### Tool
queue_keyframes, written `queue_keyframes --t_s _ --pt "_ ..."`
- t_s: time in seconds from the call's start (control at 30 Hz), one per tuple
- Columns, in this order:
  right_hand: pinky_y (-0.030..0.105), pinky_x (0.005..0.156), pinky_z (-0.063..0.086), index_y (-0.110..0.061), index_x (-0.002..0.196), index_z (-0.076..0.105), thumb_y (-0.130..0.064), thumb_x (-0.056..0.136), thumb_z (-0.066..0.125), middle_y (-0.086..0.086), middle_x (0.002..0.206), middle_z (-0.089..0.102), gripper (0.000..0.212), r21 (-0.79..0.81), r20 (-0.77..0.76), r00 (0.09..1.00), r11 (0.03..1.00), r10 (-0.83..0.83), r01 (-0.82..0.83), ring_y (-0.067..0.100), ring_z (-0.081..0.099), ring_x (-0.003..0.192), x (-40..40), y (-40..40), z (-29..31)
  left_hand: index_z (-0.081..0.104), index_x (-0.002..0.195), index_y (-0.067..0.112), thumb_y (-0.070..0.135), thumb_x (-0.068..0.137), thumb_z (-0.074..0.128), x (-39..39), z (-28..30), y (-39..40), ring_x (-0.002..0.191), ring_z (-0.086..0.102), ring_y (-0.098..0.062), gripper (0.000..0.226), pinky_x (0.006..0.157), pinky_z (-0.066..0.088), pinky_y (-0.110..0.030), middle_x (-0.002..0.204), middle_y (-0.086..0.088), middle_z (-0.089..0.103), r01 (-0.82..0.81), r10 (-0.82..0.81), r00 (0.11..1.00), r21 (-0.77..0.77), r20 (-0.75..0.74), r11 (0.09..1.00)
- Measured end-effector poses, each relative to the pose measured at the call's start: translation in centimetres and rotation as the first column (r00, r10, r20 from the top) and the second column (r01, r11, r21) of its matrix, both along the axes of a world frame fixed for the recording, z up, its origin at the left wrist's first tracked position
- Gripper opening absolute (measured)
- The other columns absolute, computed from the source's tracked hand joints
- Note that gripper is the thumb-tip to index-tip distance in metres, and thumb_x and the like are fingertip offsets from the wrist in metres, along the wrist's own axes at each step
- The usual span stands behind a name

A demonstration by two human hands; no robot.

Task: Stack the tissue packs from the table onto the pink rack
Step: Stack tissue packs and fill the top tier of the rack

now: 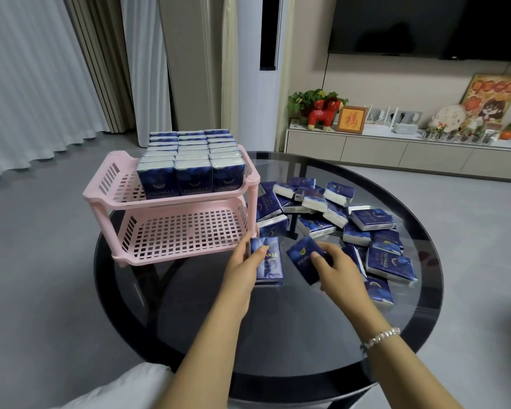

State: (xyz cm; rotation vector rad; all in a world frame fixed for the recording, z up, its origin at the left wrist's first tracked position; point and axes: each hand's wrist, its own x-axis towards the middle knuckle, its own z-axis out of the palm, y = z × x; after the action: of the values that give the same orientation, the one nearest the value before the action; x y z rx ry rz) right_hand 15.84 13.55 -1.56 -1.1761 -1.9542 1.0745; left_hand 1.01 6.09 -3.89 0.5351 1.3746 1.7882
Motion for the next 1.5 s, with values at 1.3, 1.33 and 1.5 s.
queue_keyframes --t_s 1.3,1.33,1.5 --pt "0.035 0.091 0.035 -0.041 0.138 0.039 -0.063 0.089 0.036 0.002 0.118 0.059 0.053 0.505 0.64 0.611 0.854 -0.466 0.123 0.023 0.051 0.11 4.0 0.6 -1.2 0.061 0.112 0.032 0.024 0.094 0.056 1.9 -0.5 0.7 0.115 0.06 -0.019 0.021 0.107 0.041 -0.046 0.121 0.001 0.066 0.059 -0.057 0.997 0.027 -0.056 0.998" --pt "0.036 0.092 0.034 -0.041 0.138 0.04 -0.062 0.089 0.037 0.002 0.119 0.059 0.053 0.498 0.639 0.622 0.86 -0.453 0.114 0.024 0.05 0.111 3.9 0.6 -1.2 0.061 0.113 0.032 0.024 0.093 0.056 2.0 -0.4 0.6 0.114 0.061 -0.019 0.022 0.107 0.041 -0.046 0.121 0.001 0.066 0.057 -0.056 0.997 0.027 -0.052 0.998" --pt "0.036 0.092 0.026 -0.036 0.136 0.043 -0.059 0.089 0.043 -0.001 0.123 0.059 0.052 0.448 0.619 0.699 0.892 -0.357 0.059 0.024 0.041 0.117 3.1 0.5 -1.4 0.059 0.117 0.03 0.024 0.094 0.056 1.9 -0.4 0.5 0.114 0.061 -0.018 0.024 0.107 0.041 -0.045 0.122 0.001 0.065 0.047 -0.046 0.998 0.028 -0.047 0.998"
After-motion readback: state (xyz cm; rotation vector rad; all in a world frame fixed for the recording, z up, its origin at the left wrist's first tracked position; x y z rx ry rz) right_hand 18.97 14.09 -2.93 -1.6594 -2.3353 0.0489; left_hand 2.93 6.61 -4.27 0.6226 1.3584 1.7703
